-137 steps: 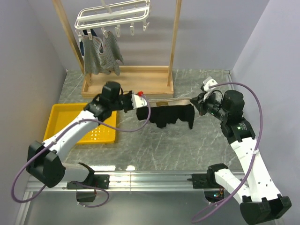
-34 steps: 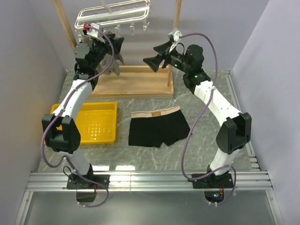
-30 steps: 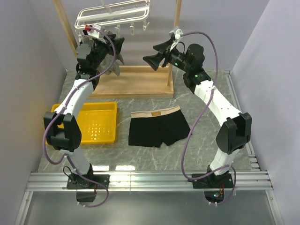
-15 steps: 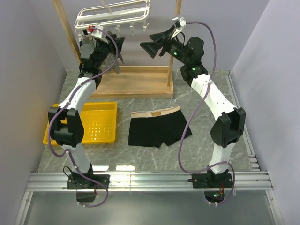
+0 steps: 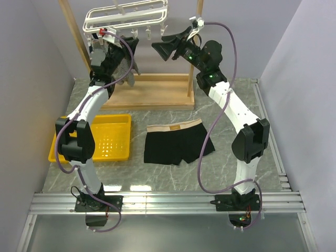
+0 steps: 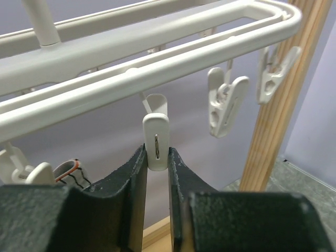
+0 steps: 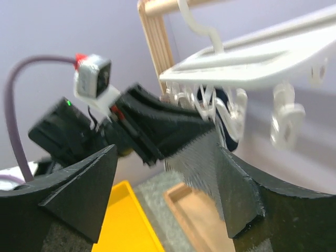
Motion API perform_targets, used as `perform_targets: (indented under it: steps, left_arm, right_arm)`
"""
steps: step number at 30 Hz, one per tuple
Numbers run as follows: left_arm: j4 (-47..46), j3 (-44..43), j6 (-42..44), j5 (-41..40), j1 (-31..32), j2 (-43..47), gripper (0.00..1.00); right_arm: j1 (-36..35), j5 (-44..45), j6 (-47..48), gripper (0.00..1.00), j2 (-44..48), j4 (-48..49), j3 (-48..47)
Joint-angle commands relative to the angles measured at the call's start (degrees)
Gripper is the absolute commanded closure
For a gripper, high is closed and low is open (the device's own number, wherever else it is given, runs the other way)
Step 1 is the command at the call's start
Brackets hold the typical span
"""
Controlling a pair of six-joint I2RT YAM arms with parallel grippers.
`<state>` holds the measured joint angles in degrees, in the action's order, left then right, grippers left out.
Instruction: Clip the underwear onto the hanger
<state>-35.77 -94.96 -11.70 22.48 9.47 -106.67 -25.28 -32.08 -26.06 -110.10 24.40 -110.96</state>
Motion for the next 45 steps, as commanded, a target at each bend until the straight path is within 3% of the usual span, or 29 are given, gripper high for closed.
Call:
perform_targets:
  steps: [1,7,12,25,37,45]
  left_arm:
    - [-2.73,-1.38,-0.42,3.09,0.37,1.29,0.91]
    - [-2.73,0.99,-0.25,5.29,0.46,3.40,0.99]
    - [-2.64,3.02,1.59,7.75,0.81,5.51,1.00]
    - [-0.88,3.29,6.87,13.29,2.48,7.09,1.00]
    - [-1.14,3.55,11.00,13.82,3.01,6.39,1.00]
    - [-2.64,5.48,15.92,14.96,3.01,6.65,1.00]
  right_arm:
    - [-1.79,3.50,0.75,0.20,-0.37,2.14,-4.97]
    - [-3.55,6.14,1.19,0.29,-3.18,0.91,-9.54]
    - [-5.22,7.29,0.84,0.33,-6.08,-1.02,-13.67]
    - [-6.27,7.64,2.42,0.31,-10.13,-2.96,-18.33]
    - [-7.51,10.63,12.61,0.29,-13.12,0.82,-18.59]
    - [-6.45,10.90,12.53,0.29,-12.15,7.76,-12.36]
